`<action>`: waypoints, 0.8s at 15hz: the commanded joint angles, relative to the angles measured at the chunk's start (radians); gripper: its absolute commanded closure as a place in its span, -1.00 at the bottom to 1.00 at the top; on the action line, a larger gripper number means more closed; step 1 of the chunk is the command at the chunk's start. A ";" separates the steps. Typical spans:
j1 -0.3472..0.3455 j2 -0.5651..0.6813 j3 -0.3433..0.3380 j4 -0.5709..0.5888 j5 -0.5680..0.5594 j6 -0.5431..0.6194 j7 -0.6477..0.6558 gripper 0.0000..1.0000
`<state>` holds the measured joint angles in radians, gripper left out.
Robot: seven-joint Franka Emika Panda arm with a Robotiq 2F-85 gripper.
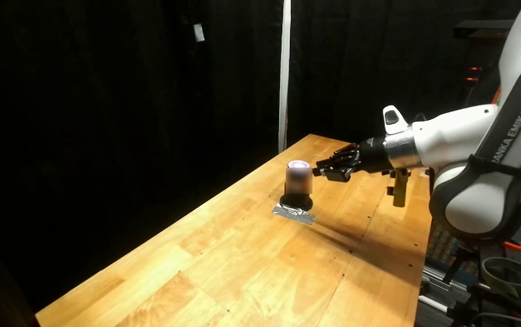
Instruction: Put the rubber band around the jar.
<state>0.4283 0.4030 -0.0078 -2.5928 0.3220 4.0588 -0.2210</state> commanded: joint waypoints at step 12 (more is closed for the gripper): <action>0.294 -0.361 -0.158 0.078 1.191 -0.504 -1.043 -1.00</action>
